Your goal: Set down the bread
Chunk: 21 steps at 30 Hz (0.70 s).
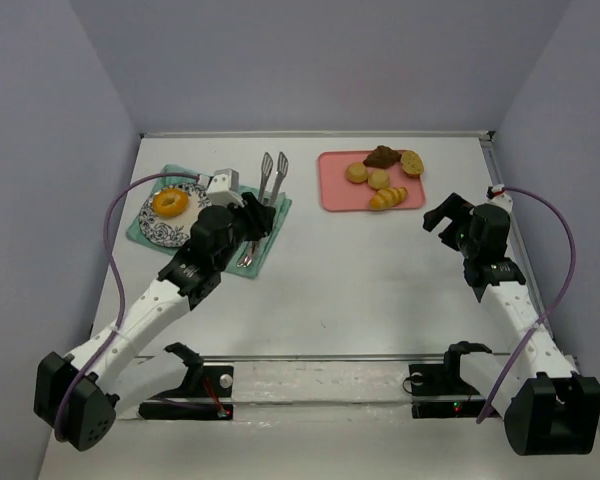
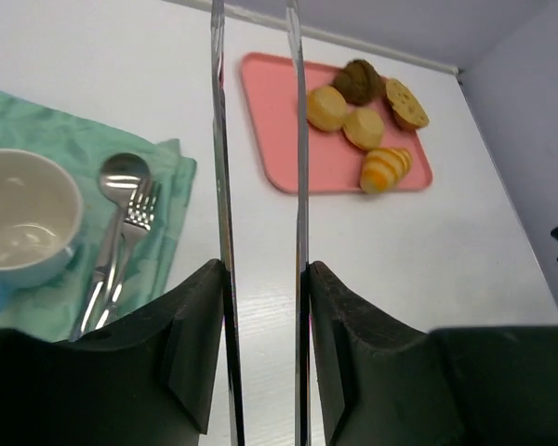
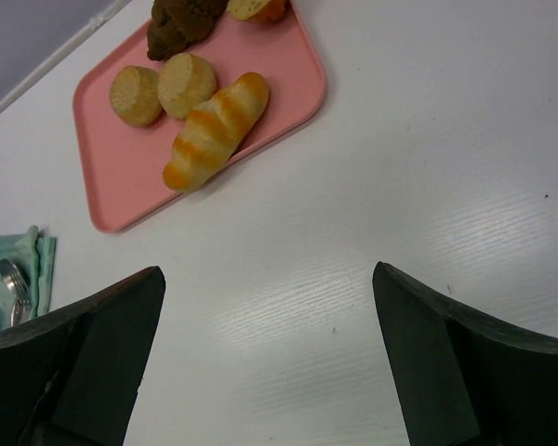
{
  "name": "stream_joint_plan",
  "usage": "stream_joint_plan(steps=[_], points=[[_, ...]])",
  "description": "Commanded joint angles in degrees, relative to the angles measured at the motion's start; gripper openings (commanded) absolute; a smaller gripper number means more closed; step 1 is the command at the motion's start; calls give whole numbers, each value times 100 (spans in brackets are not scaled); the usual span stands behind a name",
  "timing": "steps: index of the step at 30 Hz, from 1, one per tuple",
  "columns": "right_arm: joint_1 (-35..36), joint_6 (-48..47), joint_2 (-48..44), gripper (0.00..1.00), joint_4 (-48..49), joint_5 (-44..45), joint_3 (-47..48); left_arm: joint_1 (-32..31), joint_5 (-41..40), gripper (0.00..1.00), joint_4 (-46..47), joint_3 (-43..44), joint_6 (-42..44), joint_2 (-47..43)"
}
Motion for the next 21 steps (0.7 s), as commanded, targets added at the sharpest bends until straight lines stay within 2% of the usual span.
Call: stream_joint_plan(steps=[1,2,5,6,10,11,14,17,21], points=[[10,-86,-47,99,263,-30,-41,-760,-321,51,986,-156,77,655],[10,-95,-21,99,272,-38,-41,-1110,-374,52,1039,-157,95,815],[10,-95,14,99,272,-21,-32,-1508,-804,55,1049,-130,-159,1404],[10,-104,14,99,272,-12,-32,-1657,-1067,58,1057,-130,-273,1657],[10,-95,5,99,272,-12,-32,-1860,-1647,60,1066,-209,-1160,2194],[10,-86,5,99,263,5,-32,-1904,-1797,60,1040,-235,-1667,2283],[10,-86,5,99,272,5,-41,-2193,-2306,60,961,-288,-2433,2616],[10,-86,14,99,263,23,-41,-2509,-2729,64,830,-166,-2673,2924],[10,-86,5,99,272,40,-41,-2599,-2774,66,574,63,-2840,3277]])
